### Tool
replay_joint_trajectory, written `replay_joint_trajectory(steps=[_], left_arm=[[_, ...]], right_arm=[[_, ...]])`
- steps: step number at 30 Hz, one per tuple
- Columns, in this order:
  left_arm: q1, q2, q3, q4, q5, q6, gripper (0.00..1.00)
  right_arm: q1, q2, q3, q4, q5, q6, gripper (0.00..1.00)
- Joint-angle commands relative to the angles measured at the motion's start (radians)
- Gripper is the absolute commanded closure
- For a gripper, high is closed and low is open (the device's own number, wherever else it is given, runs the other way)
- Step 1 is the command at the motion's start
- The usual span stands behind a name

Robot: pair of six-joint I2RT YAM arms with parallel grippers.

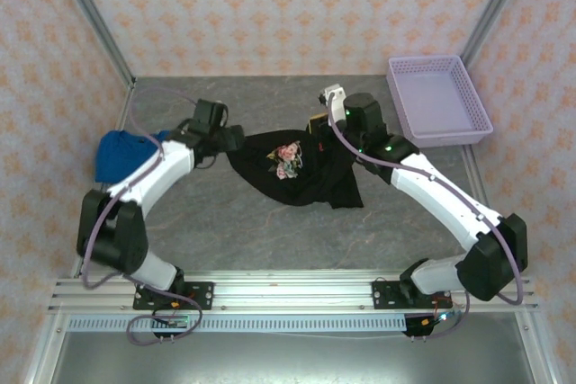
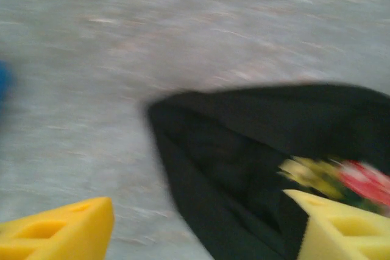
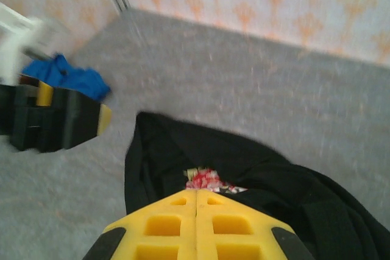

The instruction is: Fold the inside-out t-shirt

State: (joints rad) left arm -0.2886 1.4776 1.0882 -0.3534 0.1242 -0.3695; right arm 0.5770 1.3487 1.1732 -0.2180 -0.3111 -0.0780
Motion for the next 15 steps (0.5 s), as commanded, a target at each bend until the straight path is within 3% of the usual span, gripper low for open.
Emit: replay_joint_trajectory(steps=[1,5,10,13,15], left_arm=[[-0.074,-0.023,-0.065,0.245,0.256,-0.009,0.17],[-0.163,0.09,-0.03,0.276,0.363,0.044,0.16],[-0.199,0.247,0.107,0.214,0.413,0.072,0.2],[-0.209,0.323,0.177,0.21,0.446,0.055,0.27],[-0.215,0.375,0.231,0.202,0.448,0.042,0.39]], right_arm=[[0.0,-0.023,-0.004,0.009,0.001,0.008,1.0],[-0.001,-0.034,-0.011,-0.006,0.012,-0.002,1.0],[-0.001,-0.052,-0.024,-0.012,0.033,-0.003,1.0],[-0.001,-0.056,-0.029,-0.019,0.047,-0.005,1.0],[-0.002,-0.06,-0.031,-0.026,0.061,-0.008,1.0]])
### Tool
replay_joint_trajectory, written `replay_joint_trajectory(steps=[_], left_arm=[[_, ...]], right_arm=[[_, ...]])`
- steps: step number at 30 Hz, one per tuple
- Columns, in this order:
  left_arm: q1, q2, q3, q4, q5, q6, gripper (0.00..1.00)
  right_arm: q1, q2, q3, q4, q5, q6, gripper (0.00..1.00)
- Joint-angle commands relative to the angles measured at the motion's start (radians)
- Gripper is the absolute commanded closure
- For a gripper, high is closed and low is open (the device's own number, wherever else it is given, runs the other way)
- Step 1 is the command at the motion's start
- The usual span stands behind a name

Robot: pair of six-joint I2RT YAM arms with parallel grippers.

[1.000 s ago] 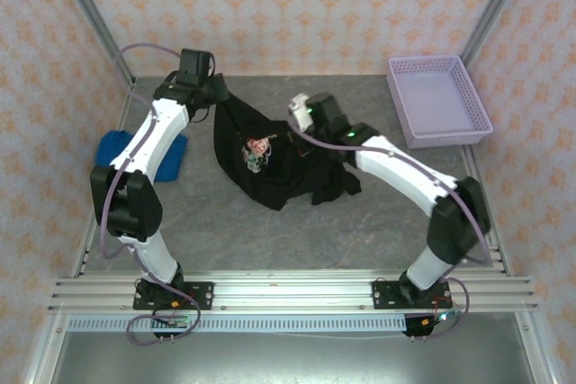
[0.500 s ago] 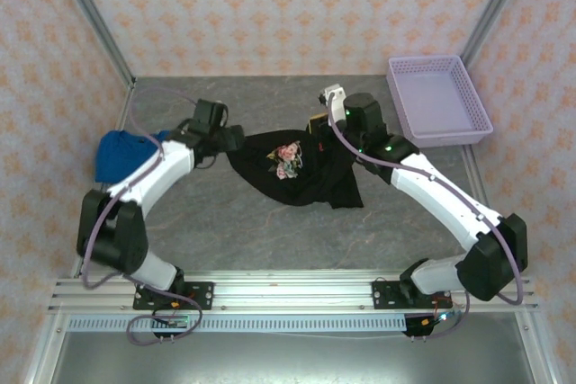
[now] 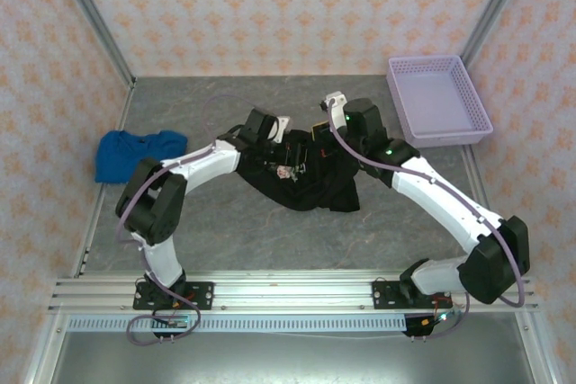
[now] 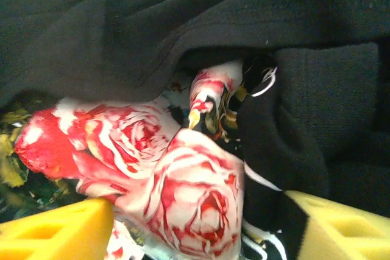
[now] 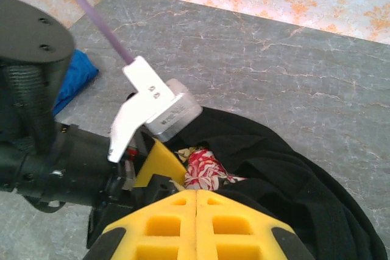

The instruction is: Fold the inside-out t-shirt

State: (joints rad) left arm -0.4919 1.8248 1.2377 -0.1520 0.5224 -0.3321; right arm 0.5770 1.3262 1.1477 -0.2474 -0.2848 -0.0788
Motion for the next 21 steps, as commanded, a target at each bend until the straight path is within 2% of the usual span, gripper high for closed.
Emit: replay_joint_trajectory(steps=[1,6,11,14,16,21], left_arm=[[-0.014,0.05,0.103,-0.008,0.05,0.0,0.47],[0.007,0.11,0.149,0.0,0.04,-0.034,0.98],[0.131,-0.042,-0.002,0.165,0.039,-0.179,1.0],[0.2,-0.147,-0.114,0.201,0.019,-0.247,1.0],[0.223,-0.208,-0.182,0.221,0.005,-0.262,1.0],[0.239,-0.312,-0.286,0.326,0.062,-0.307,1.0]], right_arm=[[-0.002,-0.042,-0.005,-0.003,0.042,-0.011,1.0],[-0.021,-0.111,0.032,-0.066,0.098,-0.04,1.0],[-0.064,-0.248,0.078,-0.091,0.107,-0.027,1.0],[-0.07,-0.316,0.061,-0.123,0.119,-0.007,1.0],[-0.071,-0.355,0.005,-0.153,0.147,0.011,1.0],[-0.071,-0.446,-0.209,-0.236,0.292,0.1,1.0]])
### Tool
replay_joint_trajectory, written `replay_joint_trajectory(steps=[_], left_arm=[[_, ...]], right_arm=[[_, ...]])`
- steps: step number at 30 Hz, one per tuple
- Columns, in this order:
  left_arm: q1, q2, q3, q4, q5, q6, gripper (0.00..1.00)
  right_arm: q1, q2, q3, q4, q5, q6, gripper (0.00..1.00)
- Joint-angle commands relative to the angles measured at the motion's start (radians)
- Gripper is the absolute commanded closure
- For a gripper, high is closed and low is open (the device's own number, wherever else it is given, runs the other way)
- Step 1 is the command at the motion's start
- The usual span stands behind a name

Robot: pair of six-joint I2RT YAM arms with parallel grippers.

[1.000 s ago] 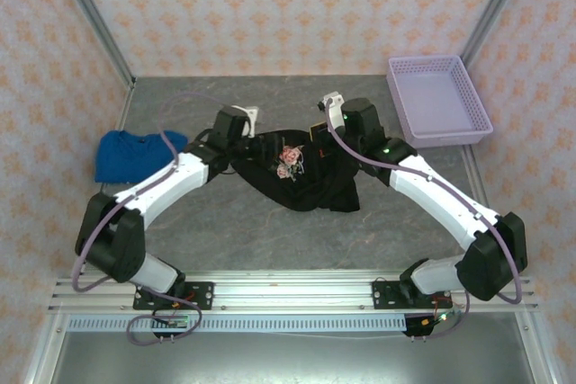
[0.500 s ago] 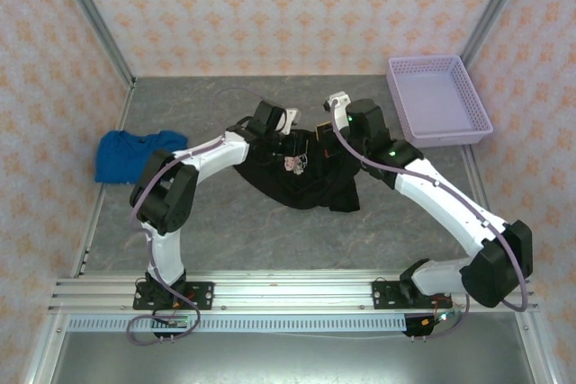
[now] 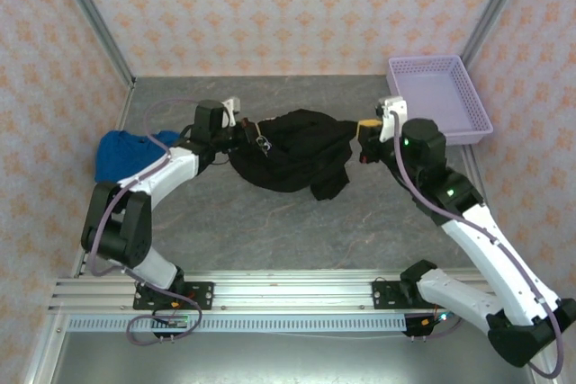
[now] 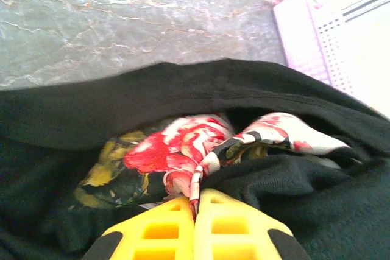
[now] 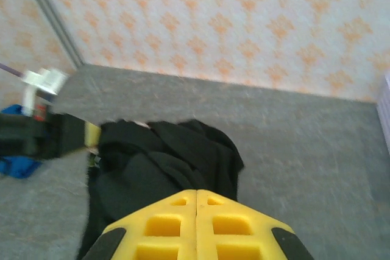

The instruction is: Fold the inside-out t-shirt

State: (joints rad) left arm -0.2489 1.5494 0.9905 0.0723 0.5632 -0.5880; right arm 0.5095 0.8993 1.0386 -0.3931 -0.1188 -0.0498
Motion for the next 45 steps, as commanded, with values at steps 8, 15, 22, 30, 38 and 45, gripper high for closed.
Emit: replay_joint_trajectory(steps=[8,15,22,30,38,45], left_arm=[[0.001,-0.079,-0.095,0.246,0.158,-0.076,1.0],[-0.025,-0.103,-0.064,0.144,0.178,0.024,1.0],[-0.044,-0.102,-0.022,0.077,0.175,0.048,1.0],[-0.046,-0.111,-0.011,0.046,0.141,0.048,1.0],[-0.042,-0.12,-0.005,-0.276,-0.238,0.113,1.0],[-0.092,-0.196,-0.05,-0.297,-0.308,0.209,0.61]], right_arm=[[0.038,0.038,-0.302,-0.128,0.136,0.249,0.94],[0.146,0.152,-0.217,-0.041,0.072,0.064,0.52],[0.144,0.444,-0.044,-0.003,0.012,-0.005,0.28],[0.144,0.616,-0.028,-0.056,0.019,-0.028,0.48],[0.117,0.321,-0.087,0.005,-0.018,-0.036,1.0],[0.103,0.228,-0.203,0.058,-0.091,-0.029,1.0]])
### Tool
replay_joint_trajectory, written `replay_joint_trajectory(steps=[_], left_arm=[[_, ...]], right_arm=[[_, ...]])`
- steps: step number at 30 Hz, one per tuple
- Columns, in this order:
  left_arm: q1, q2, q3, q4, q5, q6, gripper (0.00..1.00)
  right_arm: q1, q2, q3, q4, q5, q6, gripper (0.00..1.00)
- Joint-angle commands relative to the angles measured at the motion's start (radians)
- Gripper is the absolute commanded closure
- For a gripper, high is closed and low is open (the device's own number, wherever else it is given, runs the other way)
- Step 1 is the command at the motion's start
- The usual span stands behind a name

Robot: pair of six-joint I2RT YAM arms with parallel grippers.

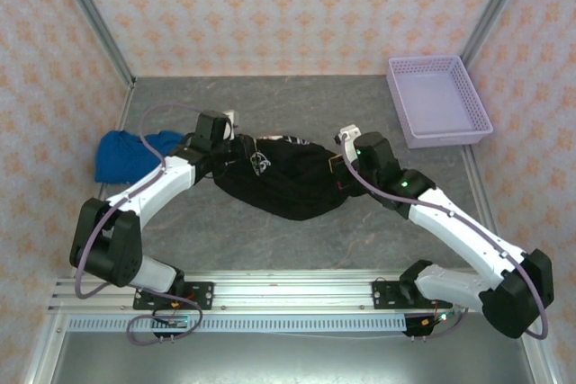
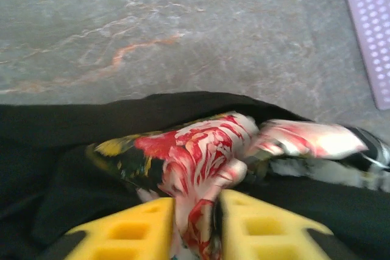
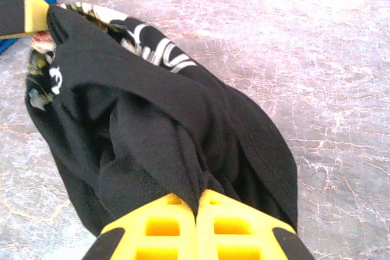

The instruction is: Fold the inside-out t-shirt

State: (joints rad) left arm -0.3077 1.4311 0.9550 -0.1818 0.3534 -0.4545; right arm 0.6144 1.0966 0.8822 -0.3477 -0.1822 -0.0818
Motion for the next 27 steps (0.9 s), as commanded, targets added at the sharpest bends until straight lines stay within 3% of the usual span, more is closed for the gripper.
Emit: replay_joint_trajectory(steps=[1,5,14,24,27], left_arm=[[-0.065,-0.105,-0.019,-0.043,-0.122,0.11,0.55],[-0.208,-0.168,-0.035,-0.034,-0.188,0.252,0.36],[-0.397,0.038,0.126,-0.127,-0.264,0.437,0.28],[-0.407,0.23,0.249,-0.121,-0.279,0.479,0.35],[-0.404,0.256,0.269,-0.121,-0.304,0.475,0.45]], right_arm=[[-0.002,0.032,-0.055,0.013,-0.031,0.005,1.0],[-0.002,0.028,-0.077,0.033,-0.035,0.022,1.0],[-0.002,0.021,-0.071,0.029,-0.027,0.02,1.0],[-0.002,-0.017,-0.093,0.015,-0.005,0.027,1.0],[-0.003,-0.018,-0.097,0.014,0.001,0.027,1.0]])
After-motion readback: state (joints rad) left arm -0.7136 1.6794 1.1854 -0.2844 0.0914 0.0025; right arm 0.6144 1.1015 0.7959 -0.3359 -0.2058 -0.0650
